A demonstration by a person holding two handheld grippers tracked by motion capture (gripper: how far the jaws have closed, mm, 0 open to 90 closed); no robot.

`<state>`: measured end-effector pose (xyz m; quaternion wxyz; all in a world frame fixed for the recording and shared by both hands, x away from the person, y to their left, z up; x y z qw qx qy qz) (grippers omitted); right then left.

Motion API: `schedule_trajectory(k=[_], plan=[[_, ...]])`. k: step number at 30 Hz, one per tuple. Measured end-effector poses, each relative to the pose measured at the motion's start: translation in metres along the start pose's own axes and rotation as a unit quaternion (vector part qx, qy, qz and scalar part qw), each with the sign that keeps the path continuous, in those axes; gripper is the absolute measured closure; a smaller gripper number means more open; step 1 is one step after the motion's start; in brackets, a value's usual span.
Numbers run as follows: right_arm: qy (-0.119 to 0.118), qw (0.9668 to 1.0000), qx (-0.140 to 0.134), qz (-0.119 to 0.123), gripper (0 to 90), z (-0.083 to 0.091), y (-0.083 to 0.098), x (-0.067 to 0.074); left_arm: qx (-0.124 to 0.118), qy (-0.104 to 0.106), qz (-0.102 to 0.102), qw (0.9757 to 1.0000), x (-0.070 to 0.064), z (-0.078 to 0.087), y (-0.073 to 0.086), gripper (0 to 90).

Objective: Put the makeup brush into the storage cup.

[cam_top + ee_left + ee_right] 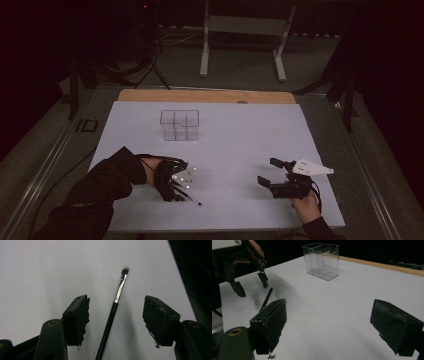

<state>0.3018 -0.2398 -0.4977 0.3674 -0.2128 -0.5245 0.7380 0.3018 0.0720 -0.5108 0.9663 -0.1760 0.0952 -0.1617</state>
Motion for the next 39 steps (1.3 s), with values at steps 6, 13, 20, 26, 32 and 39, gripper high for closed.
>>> schedule_trajectory(k=[6, 13, 20, 26, 32, 39], plan=[[0.000, 1.0000, 0.000, 0.000, 13.9, 0.000, 0.000, 0.000, 0.015, 0.014, -0.008, 0.9998, 0.001, -0.007, 0.000, 50.5], [0.000, 1.0000, 0.000, 0.002, 13.9, 0.000, 0.000, 0.000, 0.035, 0.021, -0.024, 0.9989, 0.003, -0.016, -0.002, 57.8], [-0.001, 1.0000, -0.001, 0.001, 13.9, 0.000, 0.000, 0.000, 0.056, 0.015, -0.039, 0.9975, 0.007, -0.026, -0.003, 63.0], [-0.001, 1.0000, -0.002, 0.000, 13.9, 0.000, -0.001, 0.000, 0.077, 0.023, -0.047, 0.9956, 0.009, -0.030, -0.003, 66.8], [-0.001, 1.0000, -0.002, 0.000, 13.9, 0.001, -0.001, 0.000, 0.093, 0.022, -0.053, 0.9941, 0.012, -0.035, -0.003, 69.5], [-0.002, 1.0000, -0.003, -0.001, 13.9, 0.001, -0.001, 0.000, 0.100, 0.032, -0.050, 0.9932, 0.012, -0.038, -0.002, 75.5]])
Point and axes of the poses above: each handheld gripper's, and its own axes: z roughly backward along the jaws, y roughly out of its underside, x roughly to its left, the point moved 6 cm from there along -z, roughly forward along the jaws, and after that the axes turned 12 degrees about y, right-handed, at the moved point
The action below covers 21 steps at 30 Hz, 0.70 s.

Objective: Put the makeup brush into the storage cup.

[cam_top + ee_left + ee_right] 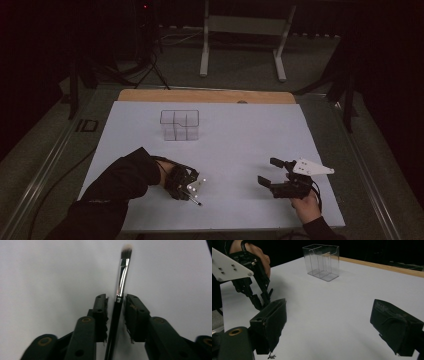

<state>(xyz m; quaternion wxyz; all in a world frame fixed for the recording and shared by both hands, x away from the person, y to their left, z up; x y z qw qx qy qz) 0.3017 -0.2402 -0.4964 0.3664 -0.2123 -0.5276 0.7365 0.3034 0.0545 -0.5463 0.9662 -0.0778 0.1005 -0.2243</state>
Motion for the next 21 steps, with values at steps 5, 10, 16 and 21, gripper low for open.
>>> schedule_trajectory(k=[5, 10, 16, 21], plan=[[-0.001, 1.0000, 0.001, -0.003, 13.9, 0.000, 0.000, 0.000, -0.005, 0.016, 0.004, 0.9998, -0.001, -0.001, 0.001, 82.6], [0.001, 1.0000, 0.001, -0.002, 13.9, 0.000, 0.000, 0.000, -0.009, 0.016, 0.005, 0.9998, -0.001, 0.000, 0.001, 85.4], [0.003, 1.0000, 0.000, -0.003, 13.9, 0.000, 0.000, -0.002, -0.044, -0.009, 0.044, 0.9980, 0.000, 0.017, 0.002, 85.5], [0.003, 1.0000, 0.001, -0.003, 13.9, 0.000, 0.000, -0.001, -0.072, -0.017, 0.074, 0.9945, 0.001, 0.032, 0.004, 85.5]])
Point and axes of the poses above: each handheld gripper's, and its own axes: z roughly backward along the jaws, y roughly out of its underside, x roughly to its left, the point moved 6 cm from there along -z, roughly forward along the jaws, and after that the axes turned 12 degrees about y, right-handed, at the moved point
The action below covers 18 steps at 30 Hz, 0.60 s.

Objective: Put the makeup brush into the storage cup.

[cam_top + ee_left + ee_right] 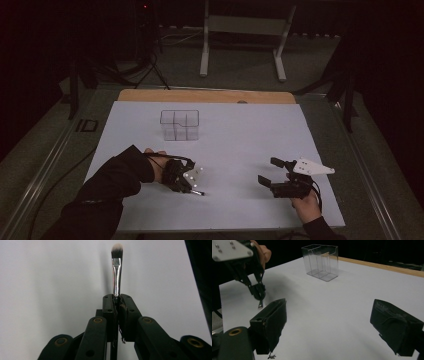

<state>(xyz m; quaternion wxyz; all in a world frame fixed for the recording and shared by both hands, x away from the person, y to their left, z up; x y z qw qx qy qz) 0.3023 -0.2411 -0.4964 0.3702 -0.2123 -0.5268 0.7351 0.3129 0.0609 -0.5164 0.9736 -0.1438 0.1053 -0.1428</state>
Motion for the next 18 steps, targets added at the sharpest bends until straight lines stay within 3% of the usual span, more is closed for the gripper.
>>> schedule_trajectory(k=[2, 11, 14, 18], plan=[[0.000, 1.0000, 0.000, 0.000, 13.9, 0.000, 0.000, 0.000, -0.020, -0.001, 0.008, 0.9998, 0.000, 0.005, -0.001, 85.5], [0.000, 1.0000, -0.001, -0.001, 13.9, 0.001, 0.000, 0.000, -0.044, -0.020, 0.023, 0.9986, 0.000, 0.019, 0.000, 85.6], [0.000, 1.0000, -0.001, -0.001, 13.9, 0.001, 0.000, -0.001, -0.064, -0.034, 0.034, 0.9968, 0.002, 0.027, 0.000, 85.6], [-0.002, 1.0000, -0.003, -0.001, 13.9, 0.001, -0.001, 0.000, -0.102, -0.052, 0.053, 0.9920, 0.003, 0.037, 0.000, 85.6]])
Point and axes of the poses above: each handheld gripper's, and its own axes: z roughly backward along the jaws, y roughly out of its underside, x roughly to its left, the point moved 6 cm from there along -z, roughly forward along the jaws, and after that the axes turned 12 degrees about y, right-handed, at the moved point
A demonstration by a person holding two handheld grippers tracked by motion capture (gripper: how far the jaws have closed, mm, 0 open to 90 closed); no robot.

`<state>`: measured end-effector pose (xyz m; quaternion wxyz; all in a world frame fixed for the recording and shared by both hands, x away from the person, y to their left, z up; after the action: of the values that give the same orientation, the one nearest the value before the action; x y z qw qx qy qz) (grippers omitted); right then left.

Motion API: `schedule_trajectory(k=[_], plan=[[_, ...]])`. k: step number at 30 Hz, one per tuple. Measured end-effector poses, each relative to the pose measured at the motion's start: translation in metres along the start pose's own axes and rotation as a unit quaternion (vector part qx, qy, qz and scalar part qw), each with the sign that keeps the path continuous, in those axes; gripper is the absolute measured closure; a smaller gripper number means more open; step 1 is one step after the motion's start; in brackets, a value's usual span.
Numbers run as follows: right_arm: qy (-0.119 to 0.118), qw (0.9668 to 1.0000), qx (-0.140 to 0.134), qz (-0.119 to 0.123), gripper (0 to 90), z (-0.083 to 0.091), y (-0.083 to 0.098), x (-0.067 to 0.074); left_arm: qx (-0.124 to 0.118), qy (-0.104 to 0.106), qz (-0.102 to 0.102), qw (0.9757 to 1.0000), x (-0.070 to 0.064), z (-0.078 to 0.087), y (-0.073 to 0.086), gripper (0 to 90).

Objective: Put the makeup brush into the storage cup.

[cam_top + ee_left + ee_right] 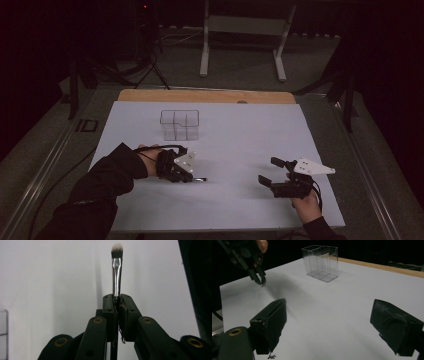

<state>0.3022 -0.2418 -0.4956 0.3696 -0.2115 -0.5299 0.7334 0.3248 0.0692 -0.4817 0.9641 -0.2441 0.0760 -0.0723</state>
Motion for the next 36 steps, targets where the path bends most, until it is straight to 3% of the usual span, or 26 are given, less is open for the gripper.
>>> schedule_trajectory(k=[3, 7, 8, 12, 16, 17, 18, 21, 28, 29, 33, 36], plan=[[-0.001, 1.0000, -0.002, 0.004, 13.9, 0.000, 0.000, 0.000, -0.028, -0.011, 0.011, 0.9995, 0.001, 0.008, -0.001, 85.5], [0.002, 0.9999, -0.004, 0.013, 13.9, 0.000, 0.000, 0.000, -0.066, -0.033, 0.029, 0.9968, 0.003, 0.019, 0.000, 85.6], [0.003, 0.9999, -0.005, 0.015, 13.9, 0.000, -0.001, 0.000, -0.073, -0.030, 0.036, 0.9963, 0.003, 0.021, -0.001, 85.6], [0.003, 0.9998, -0.011, 0.017, 13.9, 0.001, -0.002, 0.000, -0.086, -0.049, 0.046, 0.9940, 0.003, 0.027, 0.000, 85.6], [0.003, 0.9998, -0.011, 0.019, 13.9, 0.001, -0.001, 0.001, -0.109, -0.056, 0.067, 0.9902, 0.002, 0.032, 0.001, 85.6], [0.003, 0.9998, -0.011, 0.018, 13.9, 0.001, -0.002, 0.001, -0.112, -0.072, 0.073, 0.9884, 0.003, 0.034, 0.001, 85.6], [0.002, 0.9998, -0.011, 0.018, 13.9, 0.001, -0.002, 0.001, -0.117, -0.067, 0.082, 0.9874, 0.002, 0.035, 0.001, 85.6], [0.002, 0.9998, -0.011, 0.015, 13.9, 0.001, -0.002, 0.000, -0.133, -0.078, 0.089, 0.9840, 0.000, 0.038, -0.003, 85.6], [0.003, 0.9998, -0.011, 0.015, 13.9, 0.001, -0.002, 0.000, -0.164, -0.128, 0.114, 0.9715, -0.002, 0.045, -0.013, 85.6], [0.002, 0.9999, -0.011, 0.013, 13.9, 0.001, -0.002, 0.000, -0.166, -0.141, 0.120, 0.9686, -0.001, 0.046, -0.014, 85.6], [0.004, 0.9998, -0.011, 0.013, 13.9, 0.002, -0.002, 0.000, -0.190, -0.162, 0.144, 0.9576, 0.001, 0.053, -0.016, 85.6], [0.004, 0.9999, -0.012, 0.012, 13.9, 0.002, -0.002, -0.001, -0.199, -0.174, 0.148, 0.9529, 0.000, 0.055, -0.017, 85.6]])
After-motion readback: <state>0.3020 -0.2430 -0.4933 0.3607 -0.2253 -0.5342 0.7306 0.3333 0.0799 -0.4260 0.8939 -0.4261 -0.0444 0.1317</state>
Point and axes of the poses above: each handheld gripper's, and its own axes: z roughly backward along the jaws, y roughly out of its underside, x roughly to its left, the point moved 6 cm from there along -z, roughly forward along the jaws, and after that the axes turned 12 degrees about y, right-handed, at the moved point
